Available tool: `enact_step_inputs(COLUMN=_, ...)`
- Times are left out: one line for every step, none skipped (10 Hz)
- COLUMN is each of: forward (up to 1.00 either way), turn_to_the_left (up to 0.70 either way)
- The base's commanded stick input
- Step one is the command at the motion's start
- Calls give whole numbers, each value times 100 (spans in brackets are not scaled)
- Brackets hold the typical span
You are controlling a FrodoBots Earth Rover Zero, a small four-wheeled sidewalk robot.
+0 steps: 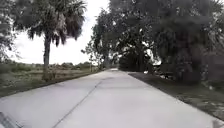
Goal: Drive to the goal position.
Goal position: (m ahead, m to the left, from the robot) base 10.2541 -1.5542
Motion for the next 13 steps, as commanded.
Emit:
enact_step_inputs(forward=100, turn_to_the_left=0)
enact_step_inputs(forward=100, turn_to_the_left=0)
enact_step_inputs(forward=100, turn_to_the_left=0)
enact_step_inputs(forward=100, turn_to_the_left=0)
enact_step_inputs(forward=100, turn_to_the_left=0)
enact_step_inputs(forward=100, turn_to_the_left=0)
enact_step_inputs(forward=100, turn_to_the_left=0)
enact_step_inputs(forward=100, turn_to_the_left=0)
enact_step_inputs(forward=100, turn_to_the_left=0)
enact_step_inputs(forward=100, turn_to_the_left=0)
enact_step_inputs(forward=100, turn_to_the_left=0)
enact_step_inputs(forward=100, turn_to_the_left=0)
enact_step_inputs(forward=100, turn_to_the_left=0)
